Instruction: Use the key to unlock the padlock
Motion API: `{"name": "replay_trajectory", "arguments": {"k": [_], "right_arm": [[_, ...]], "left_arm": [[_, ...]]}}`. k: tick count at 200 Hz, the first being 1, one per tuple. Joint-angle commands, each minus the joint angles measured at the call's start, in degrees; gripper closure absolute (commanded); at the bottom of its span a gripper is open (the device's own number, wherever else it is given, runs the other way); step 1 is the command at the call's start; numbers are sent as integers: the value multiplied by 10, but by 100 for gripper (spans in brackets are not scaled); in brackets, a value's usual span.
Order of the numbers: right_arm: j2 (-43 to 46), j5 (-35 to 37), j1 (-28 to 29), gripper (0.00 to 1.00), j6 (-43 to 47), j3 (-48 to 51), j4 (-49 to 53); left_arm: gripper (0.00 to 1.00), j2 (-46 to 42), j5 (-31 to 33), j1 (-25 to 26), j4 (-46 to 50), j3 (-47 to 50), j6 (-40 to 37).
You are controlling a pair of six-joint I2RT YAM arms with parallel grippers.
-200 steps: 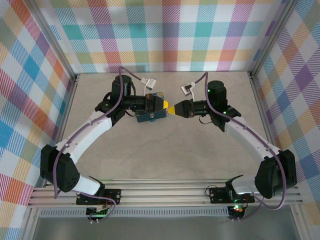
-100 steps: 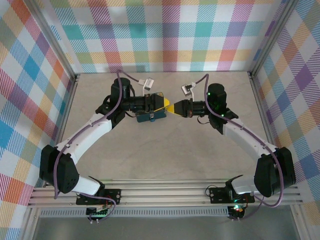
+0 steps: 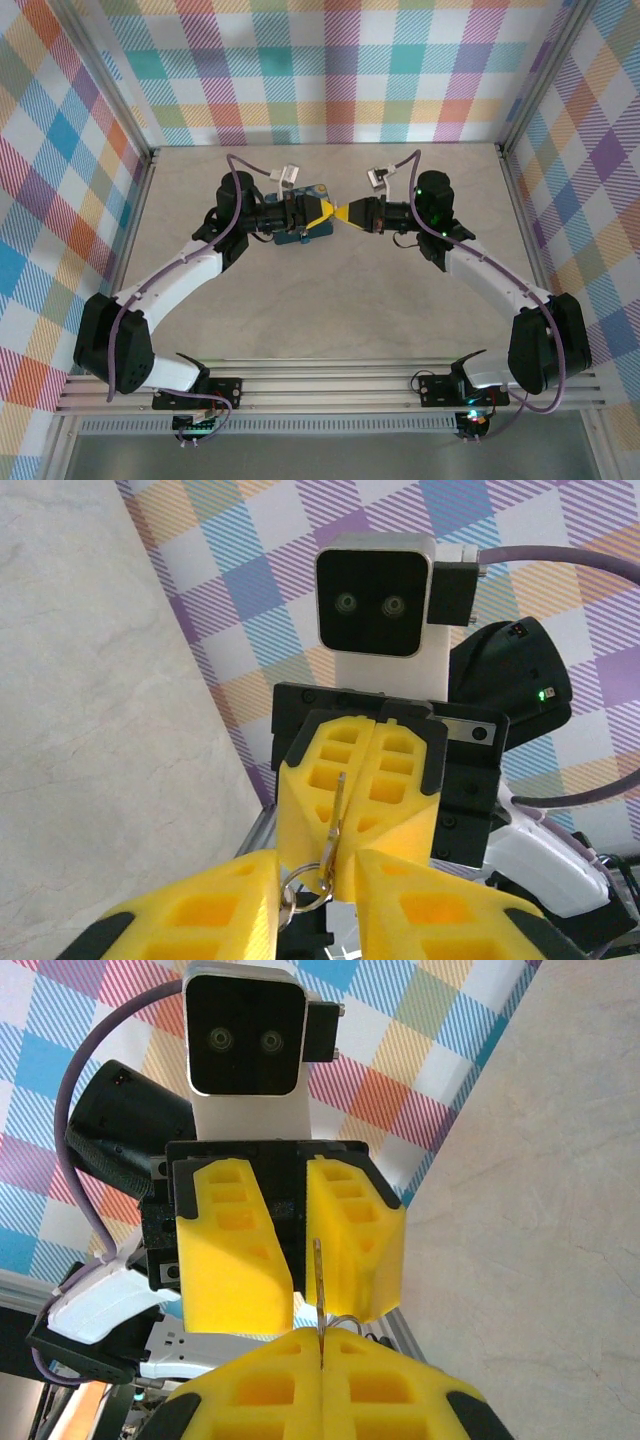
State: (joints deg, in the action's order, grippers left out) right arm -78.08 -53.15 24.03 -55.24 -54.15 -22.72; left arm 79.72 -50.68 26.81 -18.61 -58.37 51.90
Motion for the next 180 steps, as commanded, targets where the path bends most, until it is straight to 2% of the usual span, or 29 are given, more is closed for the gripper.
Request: {"name": "replay_trajectory", "arguments": {"k": [1,19,47,118,130,139,151,171,180], "right_arm": [[-1,-3,1,100,-6,2,-28],[-1,-3,1,100,-8,4,-30],[-2,-5,1,100,-14,5,-38],[-17,-34,9,100,-22,-4,-43],[-20,-35,11,100,-19,-6,-34],[-21,-31,11,100,-15,-7,-24],[-19,-19,11,100,-3,-12,6],[-14,16,11,69,38,-33,102],[-13,23,11,65,49,-41,126]], "left_arm": [[78,-13,-5,3,-30,-1,6],[83,-5,-12,10,-33,-8,8],[85,6,-19,17,-38,-11,10],[86,27,-27,24,-61,-23,18],[91,30,-28,25,-64,-25,13],[100,31,-27,27,-61,-26,6],[100,28,-21,27,-45,-25,-11],[100,19,2,27,24,-28,-65],[100,15,14,27,65,-31,-92]]}}
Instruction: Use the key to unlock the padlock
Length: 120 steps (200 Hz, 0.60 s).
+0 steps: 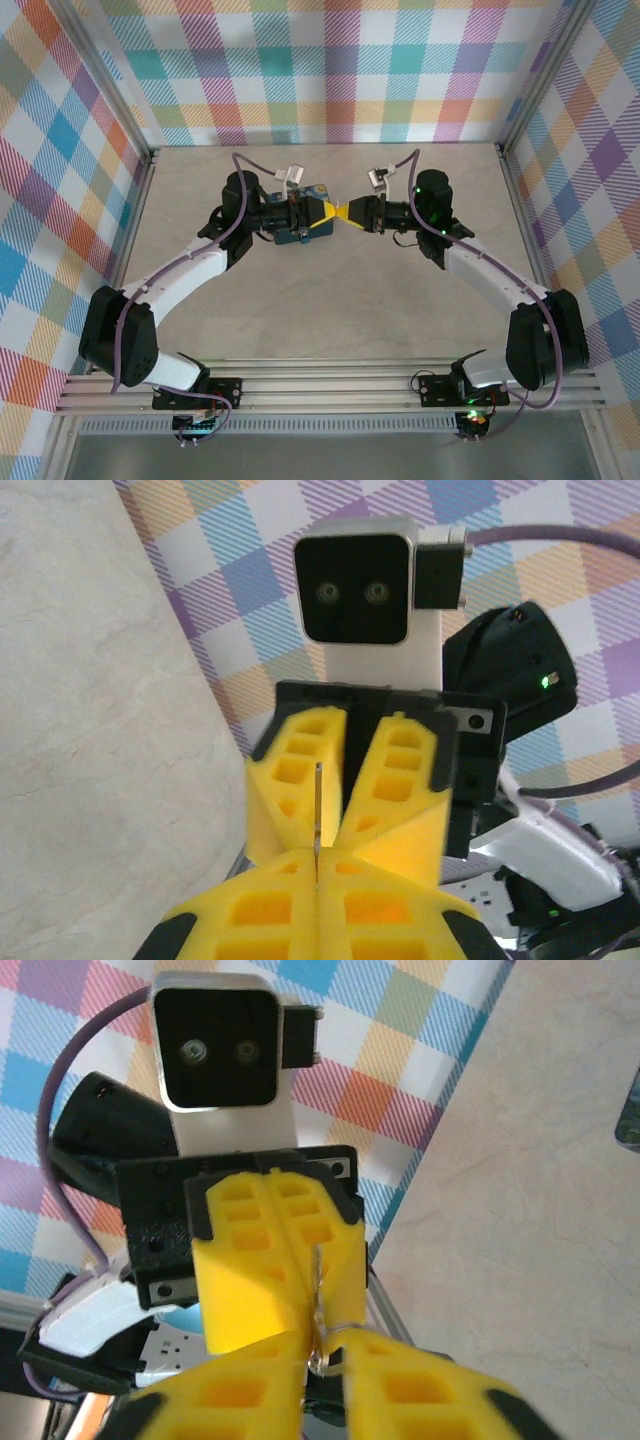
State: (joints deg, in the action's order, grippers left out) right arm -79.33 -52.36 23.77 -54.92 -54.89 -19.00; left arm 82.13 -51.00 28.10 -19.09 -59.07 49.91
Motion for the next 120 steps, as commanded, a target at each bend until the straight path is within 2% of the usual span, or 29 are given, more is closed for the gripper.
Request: {"name": "replay_trajectory", "arguments": {"k": [1,10,24,41,68,89,120], "right_arm": [[0,16,14,65,47,-35,90],[0,22,13,63,51,-43,106],[-1,38,12,53,54,-57,141],[-2,67,8,47,59,-83,205],[1,109,2,45,42,-106,254],[-6,132,4,45,23,-122,292],[-13,175,16,47,36,-165,392]], "left_arm": [[100,-9,19,14,73,-24,-74],[100,-13,29,15,93,-23,-91],[100,-22,53,14,131,-23,-123],[100,-36,99,18,206,-34,-188],[100,-44,180,39,313,-67,-289],[100,-44,268,73,384,-95,-354],[100,-41,387,124,424,-125,-417]]}}
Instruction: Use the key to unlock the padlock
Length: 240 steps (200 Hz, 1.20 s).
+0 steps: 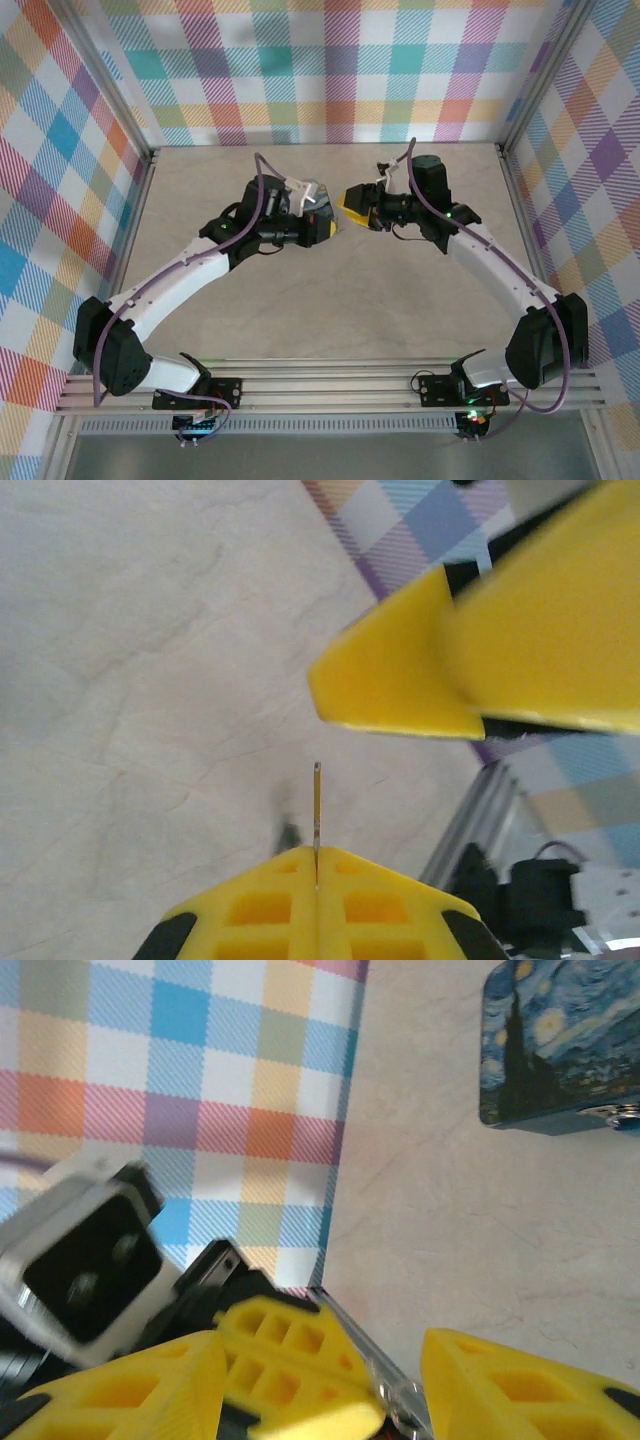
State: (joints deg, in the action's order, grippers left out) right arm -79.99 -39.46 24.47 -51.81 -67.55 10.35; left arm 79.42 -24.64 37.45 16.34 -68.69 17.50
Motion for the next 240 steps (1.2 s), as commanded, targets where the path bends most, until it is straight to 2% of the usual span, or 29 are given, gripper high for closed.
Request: {"name": "replay_trajectory", "arguments": {"k": [1,38,87,140,175,209,240], "right_arm": [[-7,48,9,47,6,-39,102],[-7,100,23,48,22,-71,188],[-11,133,46,48,26,-87,219],[-32,125,49,50,16,-98,202],[-38,113,49,55,12,-94,200],[-42,103,50,71,8,-94,193],[-48,91,50,79,5,-96,189]], "left_arm": [[100,-13,127,32,70,-29,-94],[100,-12,208,66,79,-46,-126],[100,-5,227,85,80,-55,-145],[100,6,225,97,87,-67,-155],[100,5,237,101,85,-69,-158],[100,14,254,108,93,-73,-169],[100,24,272,115,99,-78,-174]]}}
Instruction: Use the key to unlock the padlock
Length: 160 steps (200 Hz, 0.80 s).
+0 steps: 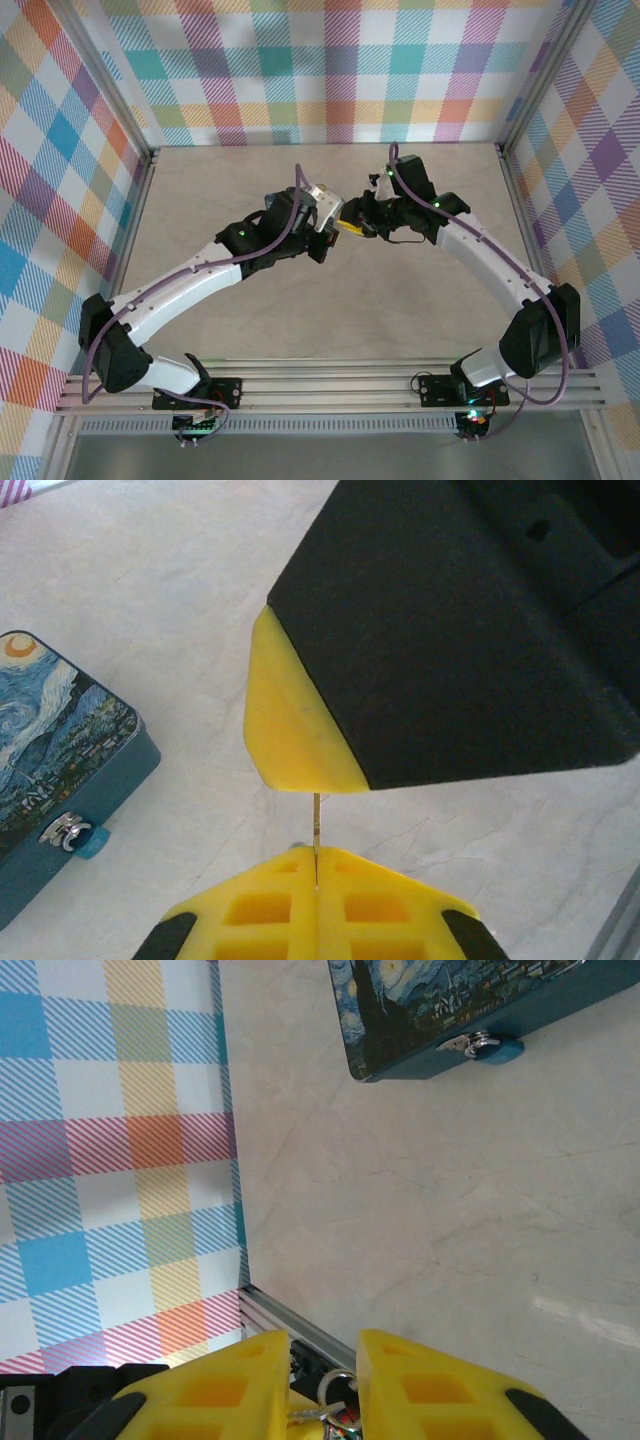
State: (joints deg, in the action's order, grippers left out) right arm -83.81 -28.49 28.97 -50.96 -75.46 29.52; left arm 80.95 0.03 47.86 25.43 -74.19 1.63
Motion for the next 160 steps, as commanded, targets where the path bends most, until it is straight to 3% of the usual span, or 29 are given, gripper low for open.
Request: {"name": "replay_trajectory", "arguments": {"k": [1,28,84,132,160], "right_arm": [[-10,-19,5,79,-4,-17,-2],[-12,-29,6,100,0,-16,-14],[-3,-50,6,100,103,-13,-67],[-4,-91,-8,100,251,-29,-84],[0,-179,-40,100,328,-40,-117]], "left_arm": [[100,9,27,10,8,-23,-16],[100,18,37,15,16,-29,-19],[99,14,7,10,5,-23,10],[65,-45,-162,-65,-81,35,129],[59,-61,-323,-126,-166,58,219]]}}
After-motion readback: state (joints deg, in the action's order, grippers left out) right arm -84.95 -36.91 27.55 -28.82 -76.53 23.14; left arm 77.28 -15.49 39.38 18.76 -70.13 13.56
